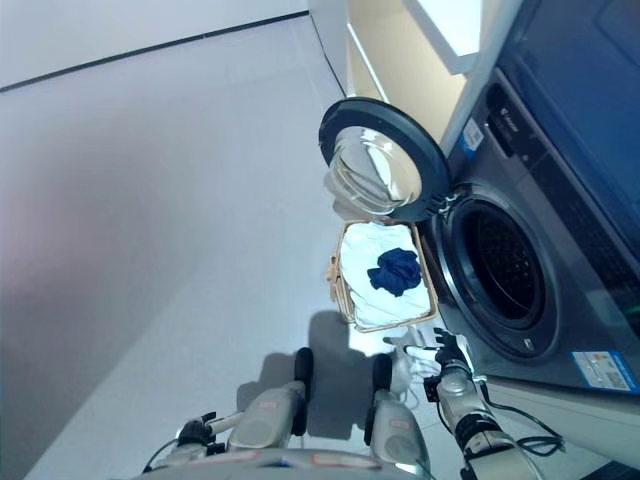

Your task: Put the clothes in the basket into the washing machine.

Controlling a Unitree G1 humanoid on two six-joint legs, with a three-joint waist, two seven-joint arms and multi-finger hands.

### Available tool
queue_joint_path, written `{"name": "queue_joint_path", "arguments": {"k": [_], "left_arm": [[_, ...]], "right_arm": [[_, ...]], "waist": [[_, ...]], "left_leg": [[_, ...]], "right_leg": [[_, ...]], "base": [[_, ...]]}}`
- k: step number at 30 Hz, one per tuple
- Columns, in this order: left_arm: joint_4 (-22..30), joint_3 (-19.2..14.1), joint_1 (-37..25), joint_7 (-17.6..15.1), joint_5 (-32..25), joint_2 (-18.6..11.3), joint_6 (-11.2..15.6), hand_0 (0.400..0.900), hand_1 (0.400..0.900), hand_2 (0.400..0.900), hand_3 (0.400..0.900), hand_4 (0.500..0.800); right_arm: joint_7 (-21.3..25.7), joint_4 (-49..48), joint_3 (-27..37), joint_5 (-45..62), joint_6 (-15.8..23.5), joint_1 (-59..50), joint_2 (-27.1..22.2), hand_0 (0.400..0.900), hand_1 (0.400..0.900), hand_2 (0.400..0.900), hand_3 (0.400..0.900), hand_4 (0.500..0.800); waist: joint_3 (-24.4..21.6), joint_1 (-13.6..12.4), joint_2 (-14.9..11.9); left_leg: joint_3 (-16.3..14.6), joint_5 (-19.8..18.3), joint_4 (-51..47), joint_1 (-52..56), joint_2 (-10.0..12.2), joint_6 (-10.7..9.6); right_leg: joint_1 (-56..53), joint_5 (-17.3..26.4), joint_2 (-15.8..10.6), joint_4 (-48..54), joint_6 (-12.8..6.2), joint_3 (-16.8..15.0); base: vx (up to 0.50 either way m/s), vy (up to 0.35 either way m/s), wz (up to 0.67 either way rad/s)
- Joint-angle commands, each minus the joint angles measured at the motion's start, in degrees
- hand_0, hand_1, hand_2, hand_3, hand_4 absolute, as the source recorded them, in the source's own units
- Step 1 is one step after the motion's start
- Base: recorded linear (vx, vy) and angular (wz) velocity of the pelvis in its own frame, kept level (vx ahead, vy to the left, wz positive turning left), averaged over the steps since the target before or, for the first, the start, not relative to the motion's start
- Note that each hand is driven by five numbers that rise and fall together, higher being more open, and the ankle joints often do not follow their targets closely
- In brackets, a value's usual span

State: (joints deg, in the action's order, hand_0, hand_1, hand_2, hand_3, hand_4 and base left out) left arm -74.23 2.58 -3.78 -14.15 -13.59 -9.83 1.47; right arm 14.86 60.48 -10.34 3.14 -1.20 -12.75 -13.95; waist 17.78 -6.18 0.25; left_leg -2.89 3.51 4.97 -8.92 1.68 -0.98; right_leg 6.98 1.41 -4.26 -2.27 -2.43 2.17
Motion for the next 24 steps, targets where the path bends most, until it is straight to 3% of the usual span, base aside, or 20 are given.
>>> {"name": "queue_joint_path", "arguments": {"k": [1,6,11,16,24], "left_arm": [[-0.62,1.13,-0.55,-1.69,-1.15,-2.37,0.89,0.9,0.9,0.9,0.9,0.8],[0.03,2.71,-2.39,-3.22,-0.44,-3.18,1.32,0.9,0.9,0.9,0.9,0.8],[1.23,4.55,-4.84,-5.77,0.76,-3.83,2.11,0.9,0.9,0.9,0.9,0.8],[3.62,8.35,-11.04,-6.43,-3.67,-3.89,3.92,0.9,0.9,0.9,0.9,0.8],[6.26,8.12,-18.3,-8.01,-10.41,-4.36,6.51,0.9,0.9,0.9,0.9,0.8]], "right_arm": [[2.18,-3.71,-2.02,-1.02,1.74,-5.38,-0.31,0.9,0.9,0.9,0.9,0.8],[5.7,-2.99,-5.24,-7.21,0.88,-10.38,-0.8,0.9,0.9,0.9,0.9,0.8],[9.37,-1.33,-9.81,-16.41,-1.09,-17.98,-4.24,0.9,0.9,0.9,0.9,0.8],[9.37,4.47,-17.66,-23.72,-3.16,-32.51,-8.63,0.9,0.9,0.9,0.9,0.8],[12.38,6.67,-23.11,-30.61,-4.93,-44.84,-12.48,0.9,0.9,0.9,0.9,0.8]], "waist": [[0.15,-1.12,-2.06],[0.77,-2.29,-3.27],[2.08,-2.15,-2.32],[5.14,-1.25,2.69],[7.94,0.33,6.73]], "left_leg": [[3.85,4.22,2.18,-10.98,0.82,-4.59],[3.19,1.92,4.0,-13.66,-0.14,-3.67],[2.97,1.74,5.12,-15.93,-0.13,-3.57],[2.97,3.28,5.93,-19.98,0.11,-4.03],[3.55,5.69,8.21,-27.66,1.35,-5.4]], "right_leg": [[-5.25,-7.24,-1.8,-5.93,-4.65,-2.59],[-1.49,-4.62,-2.65,-4.47,-5.05,-3.43],[1.64,-4.55,-2.88,-5.52,-5.1,-3.87],[11.15,-6.15,-2.3,-13.62,-4.25,-4.86],[24.1,-9.01,-0.33,-26.02,-2.84,-5.75]], "base": [[0.01,0.166,-0.14],[0.07,0.115,-0.13],[-0.03,0.016,-0.11],[-0.13,-0.014,-0.1],[-0.07,-0.106,0.01]]}}
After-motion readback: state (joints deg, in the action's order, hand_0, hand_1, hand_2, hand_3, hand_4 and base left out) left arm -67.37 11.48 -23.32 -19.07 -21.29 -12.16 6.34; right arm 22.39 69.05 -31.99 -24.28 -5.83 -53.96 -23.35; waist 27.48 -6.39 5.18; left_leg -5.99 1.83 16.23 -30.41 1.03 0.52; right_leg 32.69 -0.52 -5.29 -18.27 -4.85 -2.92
